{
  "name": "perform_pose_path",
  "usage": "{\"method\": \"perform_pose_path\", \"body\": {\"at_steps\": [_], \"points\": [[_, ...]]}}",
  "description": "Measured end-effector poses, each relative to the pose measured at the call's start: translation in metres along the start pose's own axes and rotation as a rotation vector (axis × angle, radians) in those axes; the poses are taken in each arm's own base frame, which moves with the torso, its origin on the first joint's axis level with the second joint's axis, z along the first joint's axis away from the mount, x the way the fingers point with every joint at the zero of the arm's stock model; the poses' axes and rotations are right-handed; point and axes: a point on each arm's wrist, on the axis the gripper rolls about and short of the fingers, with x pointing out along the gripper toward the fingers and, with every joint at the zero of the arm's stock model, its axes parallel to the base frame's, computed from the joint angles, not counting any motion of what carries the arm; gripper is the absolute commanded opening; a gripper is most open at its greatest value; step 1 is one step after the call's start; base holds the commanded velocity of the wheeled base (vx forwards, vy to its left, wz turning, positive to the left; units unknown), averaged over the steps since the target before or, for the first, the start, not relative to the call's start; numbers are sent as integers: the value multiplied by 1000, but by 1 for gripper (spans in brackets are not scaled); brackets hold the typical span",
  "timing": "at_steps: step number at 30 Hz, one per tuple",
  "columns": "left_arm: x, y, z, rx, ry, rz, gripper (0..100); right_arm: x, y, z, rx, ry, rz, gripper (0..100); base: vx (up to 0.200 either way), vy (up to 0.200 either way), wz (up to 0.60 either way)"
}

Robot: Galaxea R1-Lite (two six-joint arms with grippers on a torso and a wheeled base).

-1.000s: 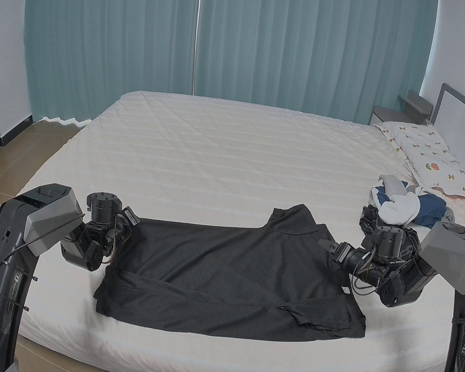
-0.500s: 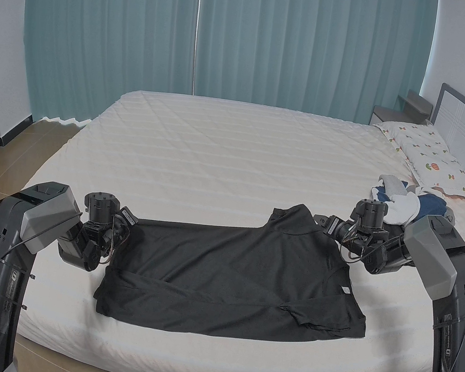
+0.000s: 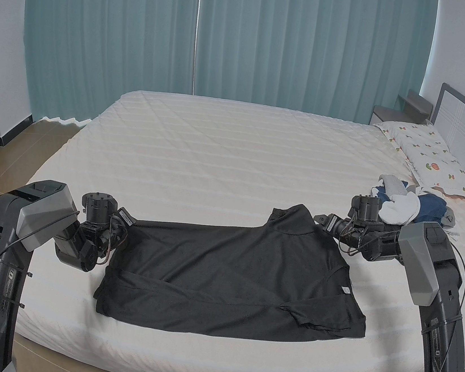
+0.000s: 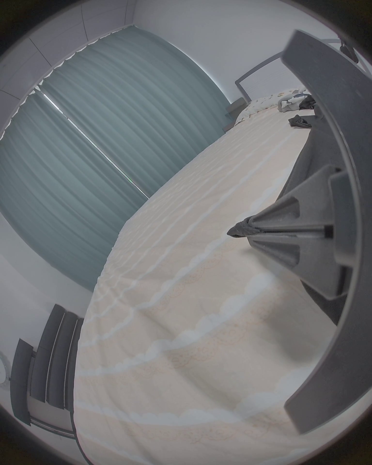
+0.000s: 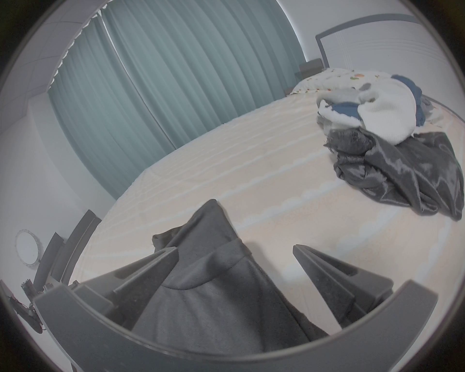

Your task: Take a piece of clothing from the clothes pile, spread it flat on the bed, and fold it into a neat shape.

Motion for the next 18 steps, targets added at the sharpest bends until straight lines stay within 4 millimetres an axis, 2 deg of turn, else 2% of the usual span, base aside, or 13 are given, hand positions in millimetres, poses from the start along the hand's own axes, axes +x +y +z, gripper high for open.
{"method": "perform_pose_path", "body": {"at_steps": [7, 8, 18], "points": [[-1, 0, 0, -3, 3, 1, 0, 10, -9, -11, 9, 13, 3, 100, 0, 0, 0], [-1, -1, 0, -3, 3, 0, 0, 12, -9, -12, 9, 9, 5, 0, 0, 0, 0], [-2, -1, 1, -3, 2, 0, 0, 18, -9, -20, 46, -19, 18, 0, 0, 0, 0]]}}
